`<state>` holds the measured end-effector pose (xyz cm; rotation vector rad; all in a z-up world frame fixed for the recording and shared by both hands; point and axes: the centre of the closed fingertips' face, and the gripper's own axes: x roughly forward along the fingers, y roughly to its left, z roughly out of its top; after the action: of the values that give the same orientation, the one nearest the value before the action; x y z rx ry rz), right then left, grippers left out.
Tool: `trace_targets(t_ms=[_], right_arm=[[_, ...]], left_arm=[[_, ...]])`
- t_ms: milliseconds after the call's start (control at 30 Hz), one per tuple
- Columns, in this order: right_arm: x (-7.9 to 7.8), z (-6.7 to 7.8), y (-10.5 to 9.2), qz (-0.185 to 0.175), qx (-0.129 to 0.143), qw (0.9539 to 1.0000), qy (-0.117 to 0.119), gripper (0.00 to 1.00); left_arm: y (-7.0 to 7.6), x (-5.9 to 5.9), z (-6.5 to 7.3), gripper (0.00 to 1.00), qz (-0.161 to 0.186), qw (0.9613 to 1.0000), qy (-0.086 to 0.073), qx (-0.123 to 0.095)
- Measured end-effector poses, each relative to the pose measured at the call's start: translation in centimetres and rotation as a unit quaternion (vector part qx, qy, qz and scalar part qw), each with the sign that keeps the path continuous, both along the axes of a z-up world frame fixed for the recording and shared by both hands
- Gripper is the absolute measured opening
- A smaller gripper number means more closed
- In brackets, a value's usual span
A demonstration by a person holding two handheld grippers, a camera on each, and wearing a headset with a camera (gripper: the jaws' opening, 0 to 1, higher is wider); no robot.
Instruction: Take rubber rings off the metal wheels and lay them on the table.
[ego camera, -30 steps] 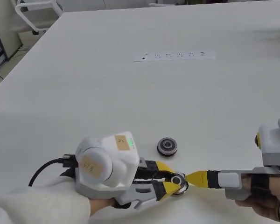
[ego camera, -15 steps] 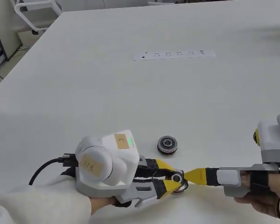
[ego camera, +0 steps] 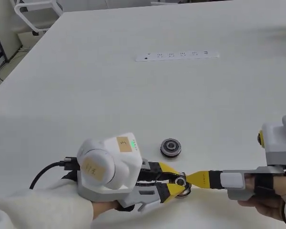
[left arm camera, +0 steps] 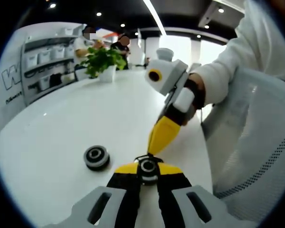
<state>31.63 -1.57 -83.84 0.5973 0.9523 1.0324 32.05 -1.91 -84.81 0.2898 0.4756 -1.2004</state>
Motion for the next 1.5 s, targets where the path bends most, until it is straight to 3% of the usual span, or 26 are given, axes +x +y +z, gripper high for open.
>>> trace_targets(t_ms=[367, 400, 567, 700, 767, 867, 933, 1033, 1100, 1333, 1500], right_arm=[[-0.2, 1.0, 0.6, 0.014, 0.023, 0.9996, -0.006, 0.00], [-0.1, 0.9, 0.5, 0.018, 0.013, 0.9996, -0.019, 0.00], [0.2, 0.7, 0.2, 0.009, 0.010, 0.9998, -0.015, 0.00], [0.6, 0.3, -0.2, 0.006, -0.011, 0.9996, -0.027, 0.00], [0.4, -0.1, -0.5, 0.006, -0.023, 0.9995, -0.022, 0.00], [0.4, -0.3, -0.7, 0.009, -0.034, 0.9992, -0.022, 0.00], [0.4, -0.2, -0.7, 0.013, -0.040, 0.9989, -0.022, 0.00], [0.1, 0.0, -0.8, 0.022, -0.053, 0.9979, -0.031, 0.00], [-0.1, 0.4, -0.8, 0.025, -0.055, 0.9976, -0.033, 0.00], [0.3, 1.7, -1.7, 0.015, -0.069, 0.9961, -0.053, 0.00], [0.3, 2.6, -2.5, 0.011, -0.080, 0.9943, -0.069, 0.00]], left_arm=[[-0.1, 0.0, 0.0, 0.13, -0.001, 1.0000, -0.001, 0.000], [-0.1, 0.0, 0.0, 0.13, -0.001, 1.0000, -0.001, 0.000], [-0.1, 0.0, 0.0, 0.13, 0.000, 1.0000, -0.003, 0.001], [-0.3, -0.2, 0.0, 0.14, -0.010, 0.9993, -0.031, 0.021], [-0.3, -0.2, 0.0, 0.14, -0.015, 0.9990, -0.036, 0.024], [-0.3, -0.1, 0.0, 0.14, -0.011, 0.9992, -0.029, 0.024], [-0.3, -0.1, 0.0, 0.14, -0.014, 0.9990, -0.028, 0.033], [-0.1, -0.3, 0.4, 0.13, -0.041, 0.9968, -0.042, 0.055], [-0.1, -0.2, 1.3, 0.12, -0.034, 0.9977, -0.037, 0.046], [-0.4, -1.0, 4.6, 0.24, -0.053, 0.9981, -0.029, 0.012], [0.2, -1.4, 7.0, 0.39, -0.061, 0.9976, -0.028, -0.012]])
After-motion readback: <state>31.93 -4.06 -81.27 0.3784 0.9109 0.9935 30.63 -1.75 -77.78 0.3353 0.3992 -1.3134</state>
